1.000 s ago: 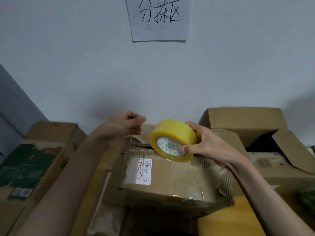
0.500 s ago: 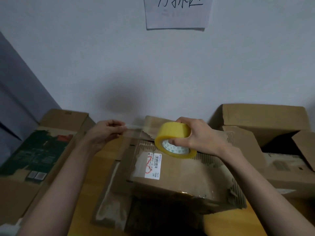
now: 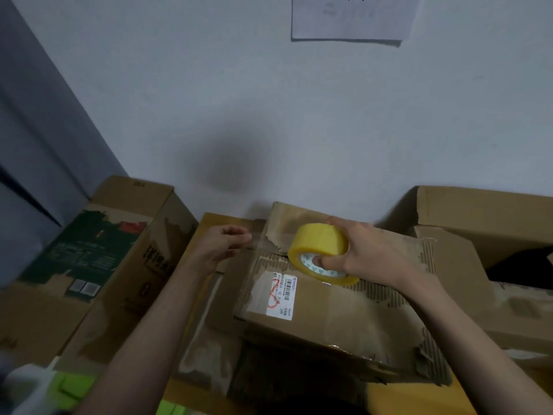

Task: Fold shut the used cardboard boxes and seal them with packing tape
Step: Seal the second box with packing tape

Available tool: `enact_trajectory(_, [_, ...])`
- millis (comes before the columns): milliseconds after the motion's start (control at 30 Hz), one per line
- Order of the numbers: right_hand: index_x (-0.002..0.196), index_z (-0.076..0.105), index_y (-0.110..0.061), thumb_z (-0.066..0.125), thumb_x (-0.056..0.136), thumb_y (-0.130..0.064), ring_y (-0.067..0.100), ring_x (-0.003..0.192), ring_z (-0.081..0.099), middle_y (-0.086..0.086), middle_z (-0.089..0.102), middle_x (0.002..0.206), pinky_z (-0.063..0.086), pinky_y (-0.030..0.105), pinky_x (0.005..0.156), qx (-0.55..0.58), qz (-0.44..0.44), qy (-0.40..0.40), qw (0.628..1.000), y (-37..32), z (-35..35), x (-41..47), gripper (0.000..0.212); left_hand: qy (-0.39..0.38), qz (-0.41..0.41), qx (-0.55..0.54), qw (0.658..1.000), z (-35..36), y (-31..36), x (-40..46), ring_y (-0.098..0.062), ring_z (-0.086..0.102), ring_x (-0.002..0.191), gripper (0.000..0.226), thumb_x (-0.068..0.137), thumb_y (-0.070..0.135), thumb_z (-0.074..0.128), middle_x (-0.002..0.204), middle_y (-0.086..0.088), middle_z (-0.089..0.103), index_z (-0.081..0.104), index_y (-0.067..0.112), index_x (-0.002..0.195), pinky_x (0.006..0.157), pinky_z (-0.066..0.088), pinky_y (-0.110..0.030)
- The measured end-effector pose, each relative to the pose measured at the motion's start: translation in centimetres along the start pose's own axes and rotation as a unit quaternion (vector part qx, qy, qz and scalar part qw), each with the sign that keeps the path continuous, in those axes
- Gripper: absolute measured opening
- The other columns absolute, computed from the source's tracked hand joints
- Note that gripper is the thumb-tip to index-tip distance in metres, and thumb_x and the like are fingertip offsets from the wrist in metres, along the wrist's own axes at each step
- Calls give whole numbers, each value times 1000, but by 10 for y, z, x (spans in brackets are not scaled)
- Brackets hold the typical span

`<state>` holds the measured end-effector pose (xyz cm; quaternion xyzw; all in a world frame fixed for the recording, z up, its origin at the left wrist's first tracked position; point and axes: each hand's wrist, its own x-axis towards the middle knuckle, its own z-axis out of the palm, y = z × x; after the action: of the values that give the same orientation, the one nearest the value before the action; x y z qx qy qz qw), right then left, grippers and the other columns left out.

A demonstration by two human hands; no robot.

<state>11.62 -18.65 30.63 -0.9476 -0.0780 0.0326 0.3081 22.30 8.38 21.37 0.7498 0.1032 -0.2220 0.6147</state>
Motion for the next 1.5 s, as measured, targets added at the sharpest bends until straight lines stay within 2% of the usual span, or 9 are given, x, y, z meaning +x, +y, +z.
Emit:
enact_trajectory(200, [118,58,-29,82,80,-37,-6,78,52,-20,57,88,38,5,62,10,-12,-6,1000,2,5,-2,46,-30,-20,-6,999,9,-15,3,-19,67,96,24,87,10,74,104,-6,71,67,10,110,80,51,-30])
enact_trajectory(333, [111,51,-35,83,78,-36,-11,80,50,-19,55,89,36,6,66,11,-19,6,1000,5,12,-4,46,-12,-9,-42,999,15,-24,0,-21,67,100,44,87,15,75,117,-5,63,58,15,128,75,56,-28])
enact_trajectory(400, [110,48,-34,84,76,-33,-13,85,50,-18,55,91,36,6,68,23,-20,21,999,10,15,-5,50,49,61,67,995,19,-28,-5,-18,62,109,46,90,22,73,124,0,58,55,20,133,77,52,-23])
enact_trajectory(500, [112,49,-20,87,74,-25,-6,94,48,-15,54,97,36,7,66,67,-20,52,996,19,23,-9,53,146,245,177,942,32,-27,-23,-12,58,117,34,101,23,58,129,6,58,58,20,134,85,48,-18])
enact_trajectory(600, [111,50,-20,86,76,-16,3,92,52,-8,56,101,39,10,68,136,-8,73,988,32,32,-19,51,53,363,247,897,51,-18,-43,-3,46,132,44,106,31,44,149,11,45,42,25,150,104,43,-22])
enact_trajectory(767, [117,50,-21,84,79,-19,8,89,60,0,59,103,51,24,71,245,22,94,965,52,45,-39,51,17,334,379,863,55,-25,-52,-14,34,145,59,103,45,45,162,9,29,23,33,157,115,38,-44])
enact_trajectory(900, [122,48,-20,81,83,-15,3,97,62,-1,59,110,54,21,76,269,30,100,957,52,56,-41,52,22,363,434,824,51,-30,-57,4,10,142,66,102,42,51,164,10,21,22,24,158,121,18,-33])
enact_trajectory(1100, [129,49,-20,81,84,-24,2,101,61,-1,62,115,55,26,82,222,29,113,968,57,72,-38,56,-6,330,540,774,49,-50,-51,-6,-17,152,80,101,61,27,166,7,-18,-9,21,160,124,-4,-32])
enact_trajectory(1500, [121,53,-19,75,85,-37,25,95,61,8,62,105,52,52,81,209,36,153,965,35,97,-32,46,-1,316,590,743,28,-63,-46,-6,-27,149,89,90,75,-1,165,5,-23,-11,20,160,123,-9,-36])
